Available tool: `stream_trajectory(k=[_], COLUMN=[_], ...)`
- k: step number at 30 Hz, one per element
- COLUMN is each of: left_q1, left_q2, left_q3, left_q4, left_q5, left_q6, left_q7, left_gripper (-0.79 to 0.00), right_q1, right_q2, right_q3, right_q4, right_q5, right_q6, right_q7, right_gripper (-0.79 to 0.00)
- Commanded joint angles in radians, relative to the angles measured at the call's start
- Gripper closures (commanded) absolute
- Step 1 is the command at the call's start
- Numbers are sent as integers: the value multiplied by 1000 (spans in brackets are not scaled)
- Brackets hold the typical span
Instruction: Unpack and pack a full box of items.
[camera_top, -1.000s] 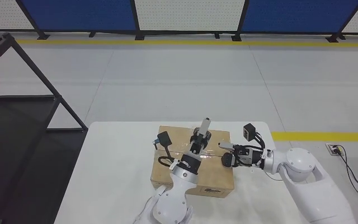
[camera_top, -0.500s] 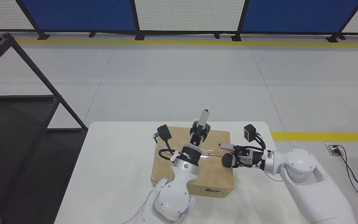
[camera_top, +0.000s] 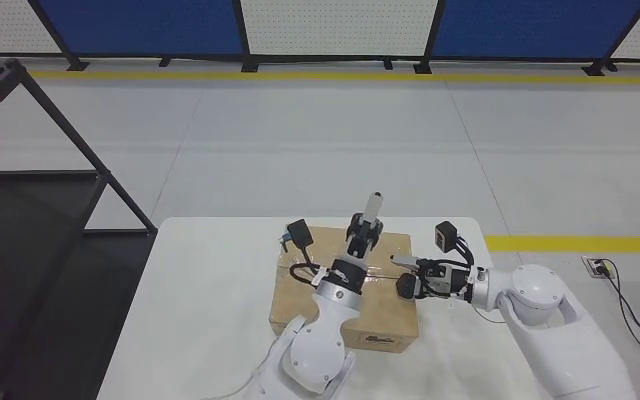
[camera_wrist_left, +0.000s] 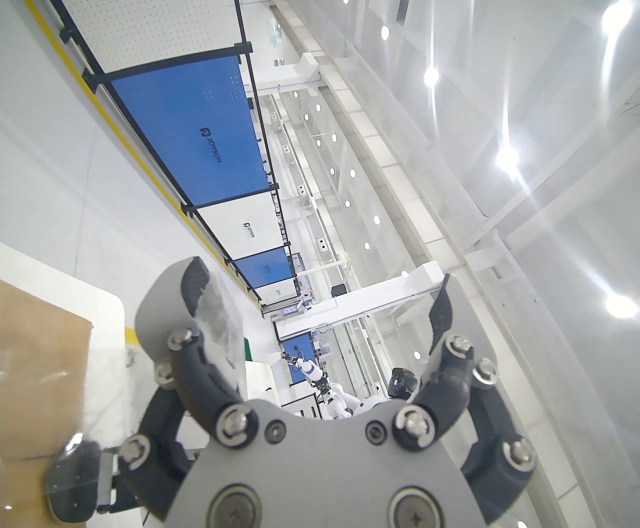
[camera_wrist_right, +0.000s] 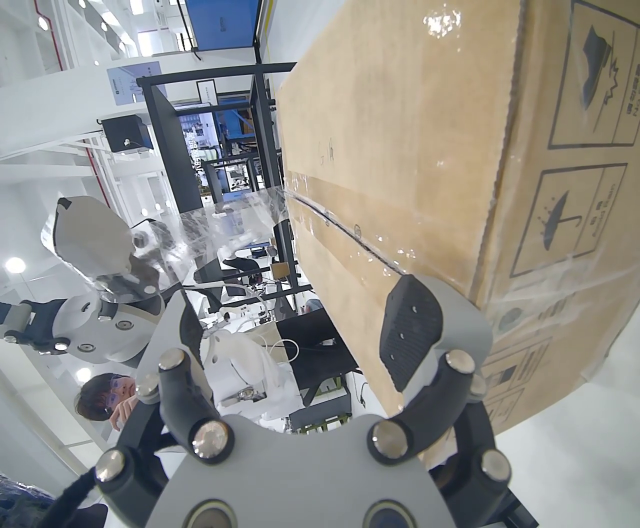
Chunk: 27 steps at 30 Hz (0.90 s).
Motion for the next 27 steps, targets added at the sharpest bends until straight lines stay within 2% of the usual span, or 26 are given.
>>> stream_trajectory(k=[1,17,22,27], left_q1=[-6,-16,5,52], left_q2=[-3,-22,-23,-18], left_q3=[2,-3,-10,-26], left_q4=[5,-21,-53,-123], left_q5=[2,20,28,50], left_q6=[4,17,7,-10], left_q7=[1,-3,-18,-49], left_gripper=[-785,-785,-785,-785], right_q1=[1,14,17,22], right_q2=[0,-2,-3,-4], right_q3=[0,-6,-8,-12], right_q4=[1,15,16,16], right_q5=[0,4,4,3], right_q6=[0,-2,-1,1], right_q7=[0,4,4,4], right_gripper=[-785,-785,-785,-785])
